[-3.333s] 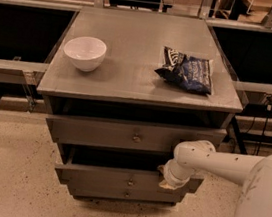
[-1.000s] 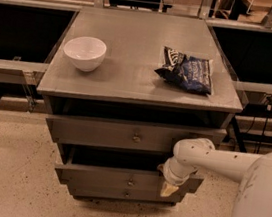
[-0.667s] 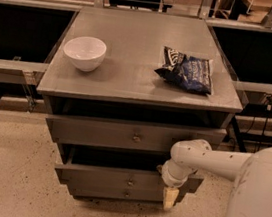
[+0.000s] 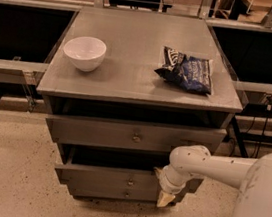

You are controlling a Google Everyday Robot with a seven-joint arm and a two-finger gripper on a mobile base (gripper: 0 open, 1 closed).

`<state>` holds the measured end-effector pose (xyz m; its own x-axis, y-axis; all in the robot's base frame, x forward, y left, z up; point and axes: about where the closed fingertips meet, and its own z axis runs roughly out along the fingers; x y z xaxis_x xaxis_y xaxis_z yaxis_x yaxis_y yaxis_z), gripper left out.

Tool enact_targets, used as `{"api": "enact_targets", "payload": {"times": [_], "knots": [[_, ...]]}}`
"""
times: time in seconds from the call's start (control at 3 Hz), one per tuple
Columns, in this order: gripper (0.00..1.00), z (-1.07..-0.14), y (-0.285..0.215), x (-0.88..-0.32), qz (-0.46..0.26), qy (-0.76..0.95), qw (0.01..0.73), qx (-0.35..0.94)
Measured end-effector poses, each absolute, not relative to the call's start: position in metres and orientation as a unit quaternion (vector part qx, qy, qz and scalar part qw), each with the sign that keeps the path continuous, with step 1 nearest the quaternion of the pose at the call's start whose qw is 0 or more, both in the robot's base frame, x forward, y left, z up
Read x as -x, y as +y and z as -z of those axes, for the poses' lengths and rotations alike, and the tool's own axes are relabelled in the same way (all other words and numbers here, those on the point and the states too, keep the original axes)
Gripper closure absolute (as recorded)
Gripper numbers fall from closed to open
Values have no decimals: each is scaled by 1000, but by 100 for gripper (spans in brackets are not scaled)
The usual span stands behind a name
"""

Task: Open middle drawer

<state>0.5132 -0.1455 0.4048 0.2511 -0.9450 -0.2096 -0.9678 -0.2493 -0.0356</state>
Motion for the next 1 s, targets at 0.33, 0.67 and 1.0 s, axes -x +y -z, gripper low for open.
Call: {"api": "enact_targets", "payload": {"times": [0.33,0.67,1.0], "knots": [[59,-407,-146,-514,-75,606,80,788],[66,-409,-147,-517,-75,606,80,788],[71,-410,-147,-520,-75,606,80,788]]}}
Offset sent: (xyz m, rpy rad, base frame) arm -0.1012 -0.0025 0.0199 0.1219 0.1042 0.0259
